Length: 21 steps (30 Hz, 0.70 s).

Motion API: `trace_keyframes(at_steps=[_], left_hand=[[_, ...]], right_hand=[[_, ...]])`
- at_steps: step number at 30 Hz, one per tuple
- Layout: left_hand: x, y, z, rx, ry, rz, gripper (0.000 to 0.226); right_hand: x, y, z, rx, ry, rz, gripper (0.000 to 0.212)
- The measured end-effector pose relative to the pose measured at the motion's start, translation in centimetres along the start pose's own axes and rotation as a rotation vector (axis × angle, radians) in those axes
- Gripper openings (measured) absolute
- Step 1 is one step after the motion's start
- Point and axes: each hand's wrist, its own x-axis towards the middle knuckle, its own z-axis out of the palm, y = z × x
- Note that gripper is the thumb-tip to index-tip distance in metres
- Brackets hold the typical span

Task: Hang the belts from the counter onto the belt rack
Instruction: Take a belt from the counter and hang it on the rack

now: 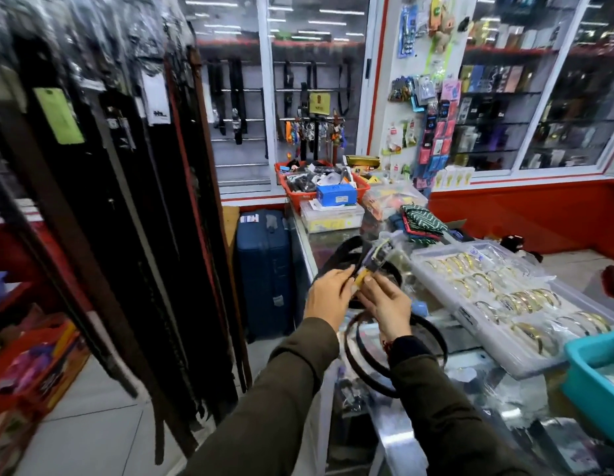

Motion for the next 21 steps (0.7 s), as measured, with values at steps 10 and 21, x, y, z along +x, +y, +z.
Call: trace_keyframes(at_steps=[10, 21], left_hand=[[-2.5, -3.2, -10.3, 0.049, 0.335, -0.141, 0.033], [-3.1, -5.4, -22.2, -0.281, 0.624, -0.260, 0.021]], right_hand=[[-2.2, 2.5, 10.8, -0.280, -0.251, -0.157, 0.026], [-5.9, 3.9, 22.0, -0.205, -0.588, -0.141, 0.025]])
